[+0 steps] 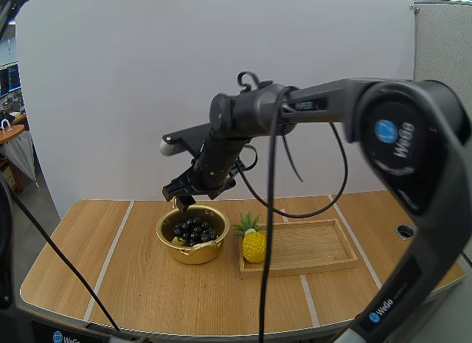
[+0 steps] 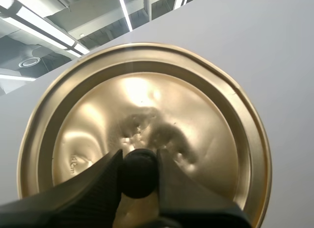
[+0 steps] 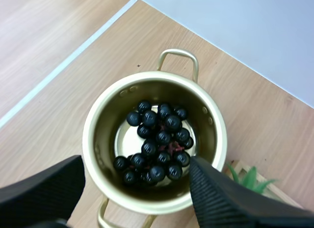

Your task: Open the pot, put the grape inside, and close it

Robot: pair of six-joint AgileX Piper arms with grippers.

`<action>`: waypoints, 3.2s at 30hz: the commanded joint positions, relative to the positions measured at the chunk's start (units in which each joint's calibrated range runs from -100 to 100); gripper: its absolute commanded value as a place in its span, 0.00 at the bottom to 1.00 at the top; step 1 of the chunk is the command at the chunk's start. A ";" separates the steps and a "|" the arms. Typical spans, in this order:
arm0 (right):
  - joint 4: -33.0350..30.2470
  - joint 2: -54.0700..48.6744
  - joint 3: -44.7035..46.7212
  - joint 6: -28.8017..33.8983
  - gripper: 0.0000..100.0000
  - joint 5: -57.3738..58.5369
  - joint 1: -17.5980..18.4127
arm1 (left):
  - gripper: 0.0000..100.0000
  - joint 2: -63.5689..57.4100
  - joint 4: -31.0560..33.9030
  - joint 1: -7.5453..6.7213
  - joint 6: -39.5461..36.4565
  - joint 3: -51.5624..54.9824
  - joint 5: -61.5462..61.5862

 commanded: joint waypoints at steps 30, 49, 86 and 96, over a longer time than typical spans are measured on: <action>-7.07 -51.34 31.71 7.52 1.00 15.83 -3.84 | 0.00 -0.15 0.00 -0.19 -0.30 -0.52 -2.67; -6.03 -65.25 37.89 5.65 0.00 25.47 -6.03 | 0.00 -0.15 0.00 -0.19 -0.30 -0.52 -2.67; -5.82 -65.21 37.89 5.55 0.00 25.47 -6.03 | 0.00 1.22 -5.19 -0.19 2.61 -0.34 39.03; -5.82 -65.21 37.89 5.55 0.00 25.47 -6.03 | 0.00 2.62 -5.74 -0.19 5.56 10.76 39.03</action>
